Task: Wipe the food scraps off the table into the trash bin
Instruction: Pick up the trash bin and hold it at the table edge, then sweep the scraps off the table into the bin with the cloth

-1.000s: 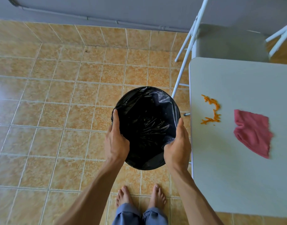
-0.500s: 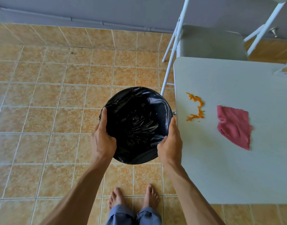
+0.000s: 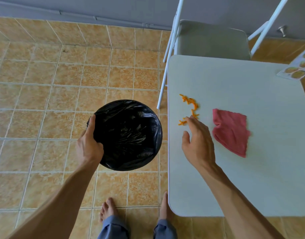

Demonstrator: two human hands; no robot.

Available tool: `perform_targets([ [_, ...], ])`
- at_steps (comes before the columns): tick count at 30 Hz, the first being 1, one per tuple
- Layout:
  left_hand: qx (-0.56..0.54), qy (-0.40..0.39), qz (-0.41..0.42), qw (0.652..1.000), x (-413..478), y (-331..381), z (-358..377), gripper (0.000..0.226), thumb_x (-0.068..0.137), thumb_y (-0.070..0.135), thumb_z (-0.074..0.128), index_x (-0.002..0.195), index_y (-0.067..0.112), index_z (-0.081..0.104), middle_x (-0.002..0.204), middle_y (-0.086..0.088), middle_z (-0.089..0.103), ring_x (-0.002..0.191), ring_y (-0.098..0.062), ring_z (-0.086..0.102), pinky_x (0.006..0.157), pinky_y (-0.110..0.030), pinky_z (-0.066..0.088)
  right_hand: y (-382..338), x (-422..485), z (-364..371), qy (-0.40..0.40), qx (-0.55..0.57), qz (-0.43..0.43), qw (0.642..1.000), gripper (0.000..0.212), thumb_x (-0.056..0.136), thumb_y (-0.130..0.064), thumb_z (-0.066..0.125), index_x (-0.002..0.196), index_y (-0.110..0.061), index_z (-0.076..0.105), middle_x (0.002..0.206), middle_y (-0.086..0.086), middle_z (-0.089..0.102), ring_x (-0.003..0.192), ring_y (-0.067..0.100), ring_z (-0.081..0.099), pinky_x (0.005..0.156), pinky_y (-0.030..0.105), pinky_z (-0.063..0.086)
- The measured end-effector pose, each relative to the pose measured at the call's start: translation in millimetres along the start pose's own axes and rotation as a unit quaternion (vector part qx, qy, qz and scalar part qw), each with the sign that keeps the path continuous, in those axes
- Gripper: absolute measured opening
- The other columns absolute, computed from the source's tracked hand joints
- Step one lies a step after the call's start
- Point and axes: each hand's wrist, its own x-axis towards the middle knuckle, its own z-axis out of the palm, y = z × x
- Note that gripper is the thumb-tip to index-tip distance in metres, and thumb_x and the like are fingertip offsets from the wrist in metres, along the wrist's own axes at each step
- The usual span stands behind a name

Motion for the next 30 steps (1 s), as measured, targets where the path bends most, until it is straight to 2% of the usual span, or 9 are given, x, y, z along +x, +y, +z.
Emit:
perform_targets([
  [4, 0.008, -0.002, -0.020, 1.000, -6, 19, 17, 0.103, 0.075, -0.013, 0.047, 0.154, 0.045, 0.016, 0.120, -0.019, 0.062, 0.097, -0.039, 0.061, 0.071, -0.041, 0.053, 61, 21, -10, 0.082, -0.050, -0.027, 0.995, 0.047, 0.090, -0.010, 0.053, 0.136, -0.005, 0.059, 0.146, 0.017, 0.055, 0.137, 0.037, 0.049, 0.114, 0.042, 0.038],
  [7, 0.005, 0.011, -0.032, 0.999, -6, 28, 32, 0.102, 0.075, -0.014, 0.046, 0.154, 0.043, 0.017, 0.117, -0.020, 0.062, 0.096, -0.040, 0.061, 0.070, -0.041, 0.051, 102, 36, -19, 0.112, -0.069, 0.021, 0.991, 0.056, 0.093, -0.019, 0.047, 0.149, -0.011, 0.045, 0.159, 0.018, 0.037, 0.146, 0.037, 0.035, 0.118, 0.046, 0.027],
  [10, -0.011, 0.022, -0.025, 0.999, -4, 36, 51, 0.105, 0.072, -0.014, 0.046, 0.153, 0.045, 0.017, 0.116, -0.019, 0.064, 0.096, -0.040, 0.062, 0.072, -0.042, 0.053, 134, 45, -16, 0.100, -0.094, 0.052, 0.989, 0.060, 0.099, -0.039, 0.041, 0.154, -0.015, 0.035, 0.164, 0.018, 0.027, 0.148, 0.039, 0.029, 0.117, 0.053, 0.027],
  [13, -0.019, 0.023, -0.028, 0.999, -7, 48, 64, 0.103, 0.072, -0.015, 0.047, 0.154, 0.042, 0.021, 0.114, -0.015, 0.066, 0.096, -0.037, 0.062, 0.071, -0.039, 0.051, 154, 51, -5, 0.062, -0.151, -0.042, 0.986, 0.058, 0.102, -0.042, 0.028, 0.151, -0.014, 0.042, 0.160, 0.018, 0.036, 0.148, 0.037, 0.033, 0.120, 0.055, 0.027],
  [15, -0.027, 0.019, -0.027, 0.999, -11, 56, 72, 0.103, 0.073, -0.014, 0.047, 0.154, 0.043, 0.020, 0.110, -0.012, 0.066, 0.094, -0.033, 0.062, 0.070, -0.037, 0.049, 161, 63, -6, 0.060, -0.148, -0.072, 0.984, 0.055, 0.104, -0.040, 0.028, 0.150, -0.017, 0.045, 0.159, 0.015, 0.039, 0.148, 0.035, 0.034, 0.121, 0.055, 0.024],
  [20, -0.048, 0.004, -0.041, 0.998, -20, 75, 84, 0.104, 0.073, -0.014, 0.043, 0.152, 0.047, 0.018, 0.111, -0.007, 0.066, 0.091, -0.026, 0.061, 0.064, -0.030, 0.044, 150, 96, -10, 0.080, -0.146, 0.038, 0.985, 0.051, 0.100, -0.051, 0.033, 0.147, -0.035, 0.046, 0.159, 0.003, 0.040, 0.148, 0.032, 0.028, 0.117, 0.065, 0.017],
  [24, -0.032, -0.002, -0.047, 0.998, -27, 82, 84, 0.105, 0.073, -0.013, 0.043, 0.152, 0.050, 0.015, 0.100, -0.003, 0.067, 0.074, -0.023, 0.058, 0.055, -0.028, 0.041, 163, 85, -11, 0.077, -0.134, 0.033, 0.987, 0.055, 0.098, -0.056, 0.033, 0.149, -0.039, 0.040, 0.163, 0.004, 0.032, 0.152, 0.026, 0.023, 0.115, 0.068, 0.013],
  [26, -0.026, 0.001, -0.045, 0.999, -28, 83, 82, 0.105, 0.074, -0.013, 0.044, 0.152, 0.050, 0.013, 0.102, -0.002, 0.067, 0.073, -0.023, 0.059, 0.054, -0.028, 0.042, 174, 75, -12, 0.106, -0.124, 0.051, 0.985, 0.055, 0.098, -0.055, 0.037, 0.148, -0.034, 0.045, 0.162, 0.008, 0.033, 0.151, 0.028, 0.026, 0.115, 0.067, 0.016],
  [30, -0.041, 0.015, -0.047, 0.998, -25, 78, 79, 0.104, 0.074, -0.015, 0.044, 0.152, 0.048, 0.016, 0.114, -0.004, 0.067, 0.077, -0.021, 0.056, 0.055, -0.026, 0.040, 160, 72, 4, 0.181, -0.084, 0.079, 0.977, 0.047, 0.100, -0.037, 0.044, 0.142, -0.019, 0.054, 0.154, 0.015, 0.044, 0.145, 0.035, 0.036, 0.111, 0.059, 0.033],
])
